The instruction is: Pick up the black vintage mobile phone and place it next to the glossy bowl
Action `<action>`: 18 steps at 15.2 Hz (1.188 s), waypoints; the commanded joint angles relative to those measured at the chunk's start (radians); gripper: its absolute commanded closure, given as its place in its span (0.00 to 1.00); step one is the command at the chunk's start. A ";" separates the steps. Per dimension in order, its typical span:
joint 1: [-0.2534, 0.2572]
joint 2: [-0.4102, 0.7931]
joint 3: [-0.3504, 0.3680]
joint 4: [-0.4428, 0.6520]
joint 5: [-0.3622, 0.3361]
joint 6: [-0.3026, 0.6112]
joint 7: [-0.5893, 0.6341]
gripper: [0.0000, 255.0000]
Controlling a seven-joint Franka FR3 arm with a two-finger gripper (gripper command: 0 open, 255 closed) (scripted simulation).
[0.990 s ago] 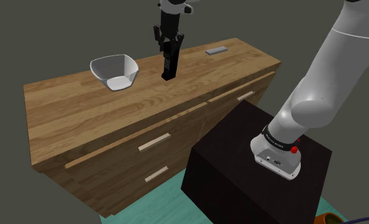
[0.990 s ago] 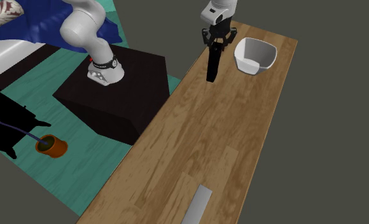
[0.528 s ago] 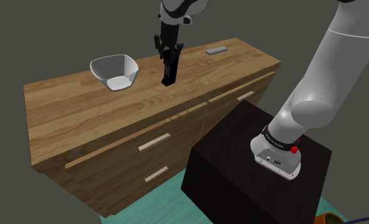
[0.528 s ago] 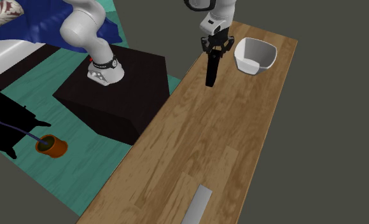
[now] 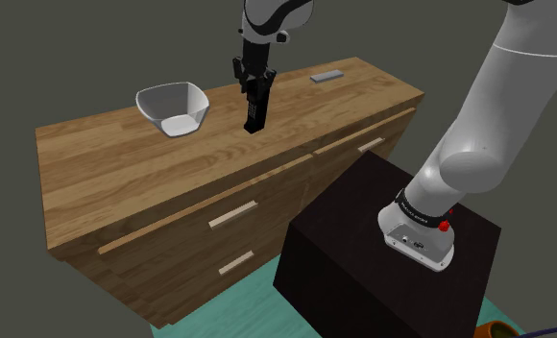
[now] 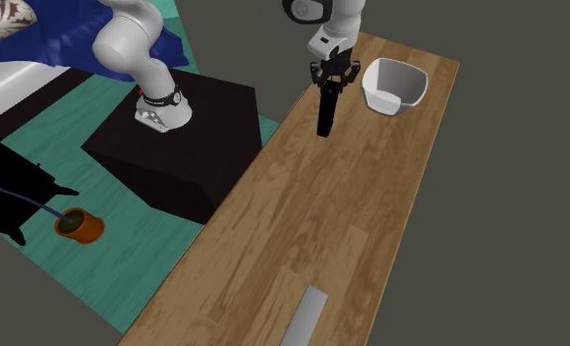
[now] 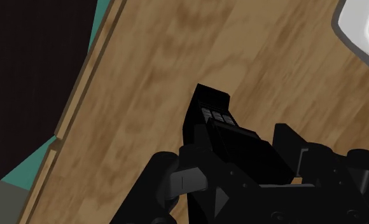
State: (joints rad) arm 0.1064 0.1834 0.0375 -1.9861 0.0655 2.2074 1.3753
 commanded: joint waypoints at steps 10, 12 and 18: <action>-0.002 -0.032 -0.001 0.029 -0.001 -0.060 0.000 0.00; -0.004 -0.056 -0.003 0.060 -0.002 -0.115 0.001 0.00; -0.004 -0.056 -0.003 0.060 -0.002 -0.115 0.001 0.00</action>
State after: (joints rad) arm 0.1024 0.1278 0.0347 -1.9265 0.0638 2.0932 1.3761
